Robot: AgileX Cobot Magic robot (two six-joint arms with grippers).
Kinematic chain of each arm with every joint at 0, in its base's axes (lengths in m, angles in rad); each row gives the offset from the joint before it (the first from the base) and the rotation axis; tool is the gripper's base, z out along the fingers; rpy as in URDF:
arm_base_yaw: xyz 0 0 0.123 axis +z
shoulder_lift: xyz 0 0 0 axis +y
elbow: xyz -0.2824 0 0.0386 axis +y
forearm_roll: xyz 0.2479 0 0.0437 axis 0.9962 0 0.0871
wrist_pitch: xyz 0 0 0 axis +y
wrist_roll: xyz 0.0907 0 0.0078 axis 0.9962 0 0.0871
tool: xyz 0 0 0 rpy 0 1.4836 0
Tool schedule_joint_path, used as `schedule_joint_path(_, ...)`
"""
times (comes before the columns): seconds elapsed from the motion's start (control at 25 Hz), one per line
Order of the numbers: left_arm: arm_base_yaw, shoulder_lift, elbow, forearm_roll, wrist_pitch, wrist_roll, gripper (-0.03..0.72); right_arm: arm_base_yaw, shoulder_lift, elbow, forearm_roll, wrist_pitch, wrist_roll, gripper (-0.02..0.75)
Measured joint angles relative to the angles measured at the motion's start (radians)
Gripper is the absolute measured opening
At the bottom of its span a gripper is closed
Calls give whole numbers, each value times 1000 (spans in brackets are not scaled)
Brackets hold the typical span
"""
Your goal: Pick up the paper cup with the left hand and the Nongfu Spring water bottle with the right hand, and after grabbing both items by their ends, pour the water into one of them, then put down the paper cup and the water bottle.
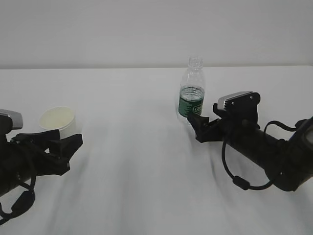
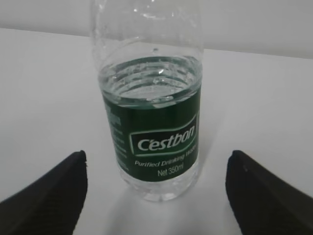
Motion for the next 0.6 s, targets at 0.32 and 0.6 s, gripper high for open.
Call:
schedule_joint_path(0.32,0,22,0,0,-1,0,461,0,62,-96,-32,0,11,666)
schedule_joint_path(0.6,0,40,0,0,-1,0,461,0,71,-142,-38,0,19,662)
